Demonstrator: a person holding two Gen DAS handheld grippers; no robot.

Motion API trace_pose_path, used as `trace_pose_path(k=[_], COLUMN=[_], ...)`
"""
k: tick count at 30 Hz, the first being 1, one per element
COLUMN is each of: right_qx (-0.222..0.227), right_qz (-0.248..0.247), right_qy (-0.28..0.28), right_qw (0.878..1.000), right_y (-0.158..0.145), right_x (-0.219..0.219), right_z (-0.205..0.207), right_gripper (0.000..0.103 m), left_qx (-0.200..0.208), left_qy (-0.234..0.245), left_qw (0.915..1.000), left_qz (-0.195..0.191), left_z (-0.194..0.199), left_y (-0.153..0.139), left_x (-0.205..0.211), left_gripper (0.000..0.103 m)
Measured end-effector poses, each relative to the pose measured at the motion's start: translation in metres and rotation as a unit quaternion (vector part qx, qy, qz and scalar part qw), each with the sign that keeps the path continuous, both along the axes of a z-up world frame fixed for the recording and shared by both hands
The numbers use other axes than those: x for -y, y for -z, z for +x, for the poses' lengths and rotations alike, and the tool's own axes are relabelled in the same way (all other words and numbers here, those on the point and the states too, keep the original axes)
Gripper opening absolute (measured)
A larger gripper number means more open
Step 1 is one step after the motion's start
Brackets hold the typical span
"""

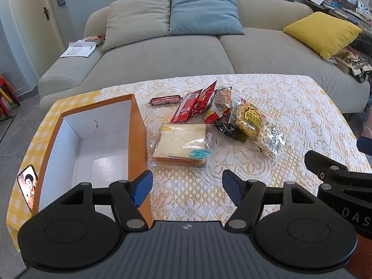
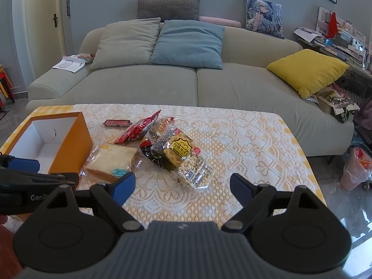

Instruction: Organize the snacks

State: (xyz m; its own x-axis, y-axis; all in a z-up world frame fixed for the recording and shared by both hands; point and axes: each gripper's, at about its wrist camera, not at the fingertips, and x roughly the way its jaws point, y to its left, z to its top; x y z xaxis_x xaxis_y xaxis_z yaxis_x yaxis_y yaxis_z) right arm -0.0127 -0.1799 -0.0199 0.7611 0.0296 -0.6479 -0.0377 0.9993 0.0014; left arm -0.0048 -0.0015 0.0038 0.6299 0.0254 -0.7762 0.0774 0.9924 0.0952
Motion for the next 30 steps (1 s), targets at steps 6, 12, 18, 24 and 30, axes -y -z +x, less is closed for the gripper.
trace_pose_path(k=[6, 12, 18, 24, 30], right_qx=[-0.002, -0.004, -0.007, -0.009, -0.011], right_qz=[0.002, 0.001, 0.001, 0.003, 0.003], right_qy=[0.004, 0.005, 0.004, 0.006, 0.003], right_qw=[1.0, 1.0, 1.0, 1.0, 1.0], right_y=[0.0014, 0.003, 0.0048, 0.0056, 0.0065], right_x=[0.0002, -0.0002, -0.0009, -0.0006, -0.0014], right_z=[-0.0012, -0.0013, -0.0022, -0.0023, -0.0023], right_gripper=[0.086, 0.086, 0.086, 0.086, 0.086], left_qx=[-0.003, -0.004, -0.009, -0.01, -0.011], left_qy=[0.0, -0.001, -0.003, -0.003, -0.007], left_qw=[1.0, 1.0, 0.9999, 0.9999, 0.9999], left_qz=[-0.002, -0.003, -0.008, -0.008, -0.01], left_z=[-0.0003, -0.0001, -0.0015, -0.0022, -0.0031], left_y=[0.0015, 0.0011, 0.0037, 0.0045, 0.0063], left_x=[0.0, 0.0006, -0.0012, -0.0016, -0.0029], left_gripper=[0.081, 0.081, 0.081, 0.081, 0.081])
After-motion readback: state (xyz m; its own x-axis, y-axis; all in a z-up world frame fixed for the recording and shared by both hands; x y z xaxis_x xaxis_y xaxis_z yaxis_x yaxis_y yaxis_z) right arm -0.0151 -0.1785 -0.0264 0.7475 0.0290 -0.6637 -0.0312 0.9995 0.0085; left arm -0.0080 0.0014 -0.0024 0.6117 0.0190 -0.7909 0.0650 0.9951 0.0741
